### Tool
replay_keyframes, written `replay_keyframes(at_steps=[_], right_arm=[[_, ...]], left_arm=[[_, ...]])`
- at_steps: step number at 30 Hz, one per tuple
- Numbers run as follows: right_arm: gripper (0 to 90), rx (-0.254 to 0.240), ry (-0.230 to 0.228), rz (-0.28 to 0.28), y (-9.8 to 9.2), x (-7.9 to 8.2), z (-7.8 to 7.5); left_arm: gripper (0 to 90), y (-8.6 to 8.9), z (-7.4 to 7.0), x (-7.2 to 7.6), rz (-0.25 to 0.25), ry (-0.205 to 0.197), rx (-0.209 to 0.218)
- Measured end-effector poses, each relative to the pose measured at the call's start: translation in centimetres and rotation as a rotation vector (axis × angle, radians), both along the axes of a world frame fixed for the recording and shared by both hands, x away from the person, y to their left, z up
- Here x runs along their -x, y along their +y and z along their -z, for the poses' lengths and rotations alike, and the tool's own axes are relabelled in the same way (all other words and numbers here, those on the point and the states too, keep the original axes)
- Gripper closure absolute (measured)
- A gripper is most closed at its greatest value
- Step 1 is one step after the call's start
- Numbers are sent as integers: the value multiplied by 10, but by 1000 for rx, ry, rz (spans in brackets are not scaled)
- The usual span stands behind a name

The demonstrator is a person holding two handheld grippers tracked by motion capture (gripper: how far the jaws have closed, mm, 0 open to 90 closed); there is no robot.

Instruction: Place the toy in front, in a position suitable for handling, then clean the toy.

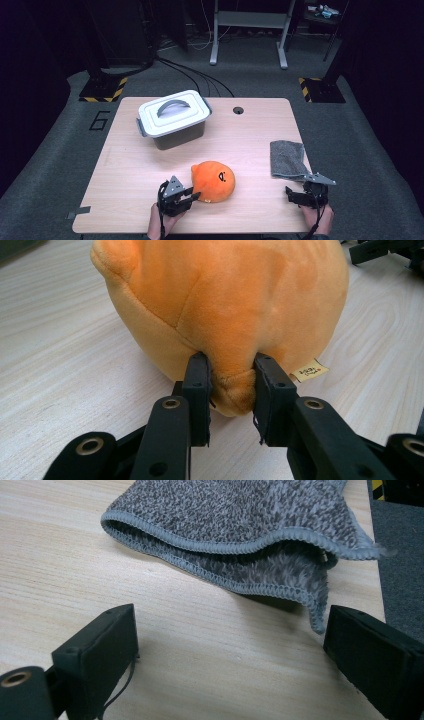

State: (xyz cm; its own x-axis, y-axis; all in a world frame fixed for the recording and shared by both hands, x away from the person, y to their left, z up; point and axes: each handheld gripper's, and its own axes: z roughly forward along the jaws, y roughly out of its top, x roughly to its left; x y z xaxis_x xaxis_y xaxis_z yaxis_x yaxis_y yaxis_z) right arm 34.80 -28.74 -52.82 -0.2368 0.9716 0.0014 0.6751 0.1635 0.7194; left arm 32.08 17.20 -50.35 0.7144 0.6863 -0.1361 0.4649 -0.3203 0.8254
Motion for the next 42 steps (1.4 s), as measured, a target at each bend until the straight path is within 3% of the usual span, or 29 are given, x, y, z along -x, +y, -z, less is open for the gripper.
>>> replay_keyframes(at_steps=[9, 14, 21, 23, 25, 27, 29, 35, 38, 42], right_arm=[[57, 3, 6, -2, 0, 0, -1], [43, -35, 7, -13, -3, 3, -6], [53, -56, -48, -9, -1, 5, -37], [57, -30, -68, -31, 4, -6, -51], [60, -28, -69, -31, 5, -10, -54], [54, -14, -55, -35, 9, -32, -59], [52, -9, -52, -30, 10, -39, -59], [38, 20, 14, -8, 16, -76, -45], [52, 13, 13, -6, 18, -82, -41], [111, 6, 55, 14, 23, -92, -32]], left_arm=[[707, -1, -3, -2, -2, 8, -8], [708, -1, -4, -2, 0, 15, -11], [708, -1, -3, -2, -3, 19, -5], [708, -1, -3, -2, -4, 24, -3], [708, -1, -4, -3, -4, 26, -3], [707, -1, -4, -2, -3, 27, -6], [707, -1, -4, -2, -4, 23, -9], [707, -1, -3, -2, -8, 20, -13], [707, -1, -4, -3, -10, 29, -13], [707, -2, -6, -5, -10, 38, -22]])
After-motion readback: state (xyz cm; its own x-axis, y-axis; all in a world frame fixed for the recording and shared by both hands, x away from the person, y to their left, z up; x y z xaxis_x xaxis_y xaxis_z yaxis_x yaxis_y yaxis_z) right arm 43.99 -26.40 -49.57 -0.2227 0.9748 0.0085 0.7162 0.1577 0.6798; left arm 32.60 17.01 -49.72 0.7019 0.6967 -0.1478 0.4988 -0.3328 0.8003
